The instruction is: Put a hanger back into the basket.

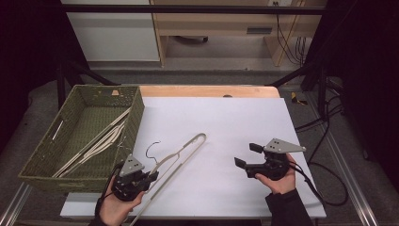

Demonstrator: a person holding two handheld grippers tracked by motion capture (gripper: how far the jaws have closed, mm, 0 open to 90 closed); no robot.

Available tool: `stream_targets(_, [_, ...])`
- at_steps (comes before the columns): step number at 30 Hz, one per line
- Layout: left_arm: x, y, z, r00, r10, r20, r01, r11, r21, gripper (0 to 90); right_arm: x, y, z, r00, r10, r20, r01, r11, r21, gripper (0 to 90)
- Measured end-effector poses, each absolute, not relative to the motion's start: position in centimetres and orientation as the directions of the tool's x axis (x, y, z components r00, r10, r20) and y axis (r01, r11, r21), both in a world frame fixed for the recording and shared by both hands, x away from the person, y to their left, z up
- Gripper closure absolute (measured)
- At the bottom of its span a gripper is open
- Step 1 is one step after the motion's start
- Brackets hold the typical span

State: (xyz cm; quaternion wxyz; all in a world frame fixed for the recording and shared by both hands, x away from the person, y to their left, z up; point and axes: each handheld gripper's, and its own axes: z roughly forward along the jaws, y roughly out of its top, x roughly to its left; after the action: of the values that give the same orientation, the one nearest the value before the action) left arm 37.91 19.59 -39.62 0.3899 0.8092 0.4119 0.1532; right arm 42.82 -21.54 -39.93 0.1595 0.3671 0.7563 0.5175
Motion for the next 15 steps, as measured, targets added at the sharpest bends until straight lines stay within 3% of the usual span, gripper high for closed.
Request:
stream_targets(2, [37.4, 19.6, -39.0, 0.61, 0.792, -0.031, 0.512, -0.364, 0.778, 85.4, 42.8, -21.8, -40.0, -0.676, 0.724, 0.141, 0.394, 0.193, 0.898, 18.6])
stream_targets(7, [36.9, 20.6, -37.6, 0.636, 0.767, -0.082, 0.48, -0.31, 0.82, 85.4, 42.8, -22.1, -39.9, -0.671, 0.728, 0.141, 0.389, 0.184, 0.903, 18.2])
stream_targets(15, [36.0, 22.3, -34.8, 0.666, 0.74, -0.09, 0.398, -0.25, 0.883, 85.4, 42.8, -22.2, -39.8, -0.664, 0.733, 0.149, 0.393, 0.173, 0.903, 17.5])
